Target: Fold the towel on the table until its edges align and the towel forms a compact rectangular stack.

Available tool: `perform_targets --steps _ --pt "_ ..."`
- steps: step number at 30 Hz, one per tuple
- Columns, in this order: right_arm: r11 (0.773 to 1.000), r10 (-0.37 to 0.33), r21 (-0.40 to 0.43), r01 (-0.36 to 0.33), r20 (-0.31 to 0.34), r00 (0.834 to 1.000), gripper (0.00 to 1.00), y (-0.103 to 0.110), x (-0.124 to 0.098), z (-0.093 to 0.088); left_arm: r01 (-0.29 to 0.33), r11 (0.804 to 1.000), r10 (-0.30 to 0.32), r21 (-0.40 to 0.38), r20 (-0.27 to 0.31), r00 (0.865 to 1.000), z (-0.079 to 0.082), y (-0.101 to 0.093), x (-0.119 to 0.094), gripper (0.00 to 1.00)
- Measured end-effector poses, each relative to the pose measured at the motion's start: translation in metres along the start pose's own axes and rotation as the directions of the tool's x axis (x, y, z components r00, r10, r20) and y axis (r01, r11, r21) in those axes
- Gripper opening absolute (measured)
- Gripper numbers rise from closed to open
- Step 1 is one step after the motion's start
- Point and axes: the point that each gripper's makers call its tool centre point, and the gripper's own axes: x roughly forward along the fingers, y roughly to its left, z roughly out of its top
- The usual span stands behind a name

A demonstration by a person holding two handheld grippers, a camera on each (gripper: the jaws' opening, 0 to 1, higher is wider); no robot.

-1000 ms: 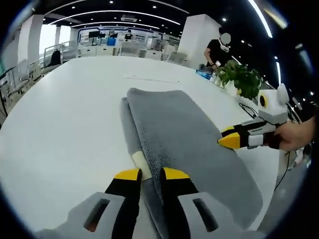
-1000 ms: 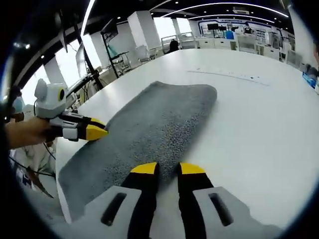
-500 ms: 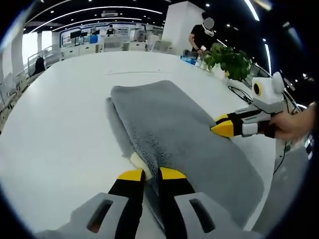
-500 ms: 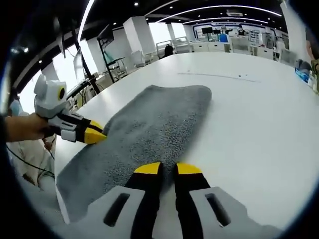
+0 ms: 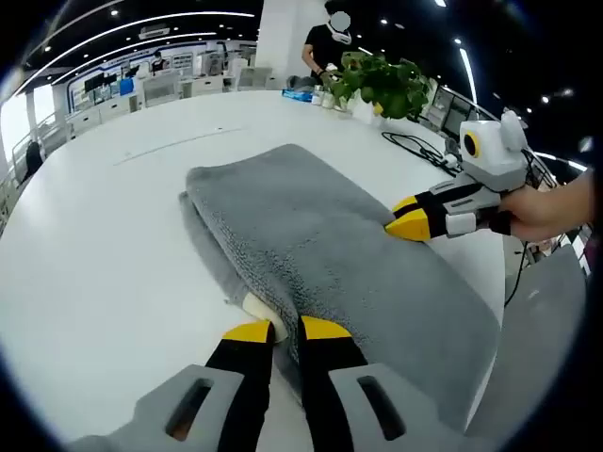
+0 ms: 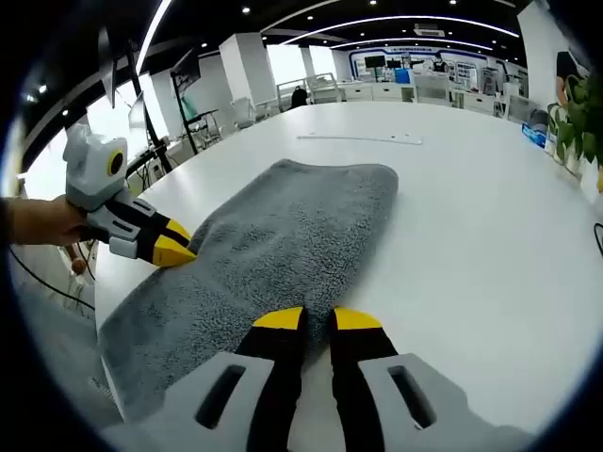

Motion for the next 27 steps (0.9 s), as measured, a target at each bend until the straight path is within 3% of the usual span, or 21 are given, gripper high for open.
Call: perform_targets --steps 3,7,14,20,24,27 --pt "1.000 -0.017 0.001 0.017 -0.001 1.000 0.08 -0.011 -0.010 -0.006 0.018 0.999 -0.018 0.041 -0.018 1.000 0.002 -0.020 0.005 0.10" --pt "0.999 -0.034 0.021 0.034 0.011 0.999 0.08 -0.018 -0.019 -0.012 0.016 0.999 -0.016 0.039 -0.009 1.000 0.004 -0.029 0.009 0.10" --pt "0.999 -0.045 0.026 0.044 0.030 0.999 0.08 -0.018 -0.020 -0.011 -0.005 0.994 0.006 0.105 -0.004 1.000 0.005 -0.030 0.009 0.10" --pt "0.997 -0.071 -0.012 0.071 -0.013 0.997 0.09 -0.017 -0.021 -0.006 0.010 0.996 -0.008 0.085 -0.021 1.000 0.007 -0.025 0.008 0.12" --pt "0.998 -0.069 -0.007 0.069 0.012 0.998 0.10 -0.018 -0.025 0.000 -0.030 0.994 0.028 0.106 0.015 0.999 0.013 -0.021 -0.002 0.20" --pt "0.999 -0.003 -0.036 0.004 0.031 1.000 0.13 -0.013 -0.026 0.003 -0.049 0.994 0.043 0.097 0.066 0.997 0.024 -0.021 -0.012 0.28"
